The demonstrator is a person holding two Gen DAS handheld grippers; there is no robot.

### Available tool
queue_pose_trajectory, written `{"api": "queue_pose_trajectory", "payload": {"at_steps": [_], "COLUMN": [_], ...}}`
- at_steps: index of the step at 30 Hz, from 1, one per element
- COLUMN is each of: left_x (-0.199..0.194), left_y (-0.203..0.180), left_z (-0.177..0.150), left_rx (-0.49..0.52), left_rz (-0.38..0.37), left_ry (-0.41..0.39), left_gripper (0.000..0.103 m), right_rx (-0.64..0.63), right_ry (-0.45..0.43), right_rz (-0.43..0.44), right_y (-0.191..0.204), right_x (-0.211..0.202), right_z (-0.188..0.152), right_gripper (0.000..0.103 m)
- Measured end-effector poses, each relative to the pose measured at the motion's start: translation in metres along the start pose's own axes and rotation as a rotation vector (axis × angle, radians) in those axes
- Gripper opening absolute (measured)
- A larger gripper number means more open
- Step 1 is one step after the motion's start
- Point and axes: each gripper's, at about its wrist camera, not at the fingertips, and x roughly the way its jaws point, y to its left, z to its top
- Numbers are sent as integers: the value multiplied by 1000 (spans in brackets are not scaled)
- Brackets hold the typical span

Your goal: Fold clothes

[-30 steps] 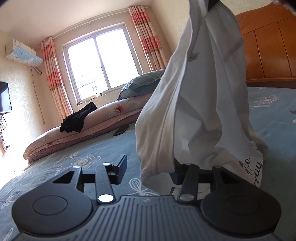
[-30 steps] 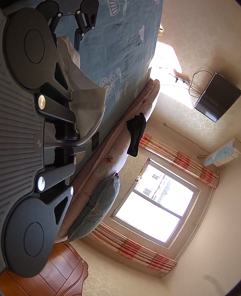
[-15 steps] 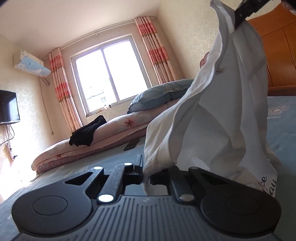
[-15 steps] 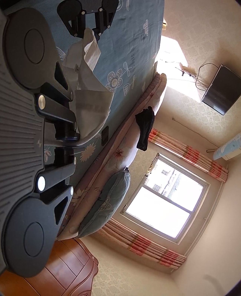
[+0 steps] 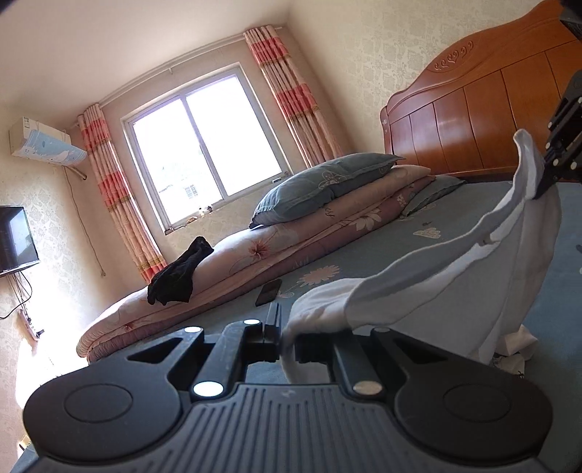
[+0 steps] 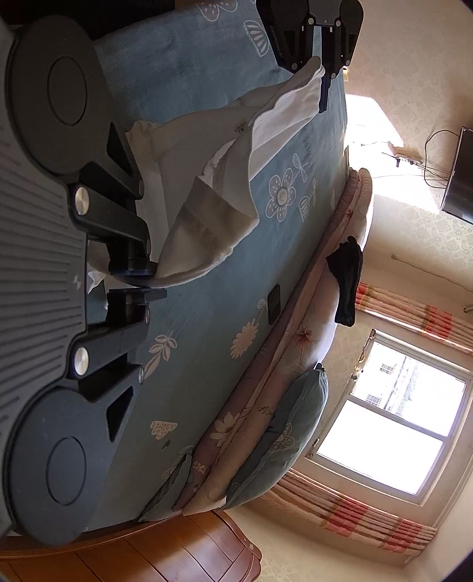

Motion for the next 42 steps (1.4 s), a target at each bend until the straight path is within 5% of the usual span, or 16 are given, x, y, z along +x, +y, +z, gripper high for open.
{"api": "queue_pose_trajectory", "payload": {"at_steps": [8, 15, 26, 29, 32, 34, 37, 38, 42], "left_x": [-17, -26, -19, -12, -2, 8, 22, 26, 32], "left_y": [25, 17, 62, 48, 35, 31, 28, 28, 30], "left_z": [45, 52, 123, 114, 101, 95, 90, 90, 95], "left_rx": [23, 196, 256, 290, 290, 273, 245, 238, 223], "left_rz": [-487, -638, -415, -424, -432, -431, -428, -428, -427], "left_ry": [188, 246, 155, 148, 153, 172, 206, 213, 210], "left_gripper": [2, 2, 2, 2, 2, 2, 2, 2, 2], "right_rx": [58, -18, 29, 53, 23, 14, -97, -148, -350], "right_ry": [100, 51, -194, -147, -61, 8, 71, 82, 25], "right_rz": [215, 267, 162, 193, 233, 275, 308, 310, 297], "right_y": [-27, -35, -102, -98, -68, -43, 7, 26, 96], "right_x": [-36, -71, -129, -104, -61, -32, -3, 4, 19], "right_z": [22, 37, 101, 79, 26, -9, -50, -62, -90], "right_gripper": [7, 7, 1, 6, 21, 22, 26, 34, 53]}}
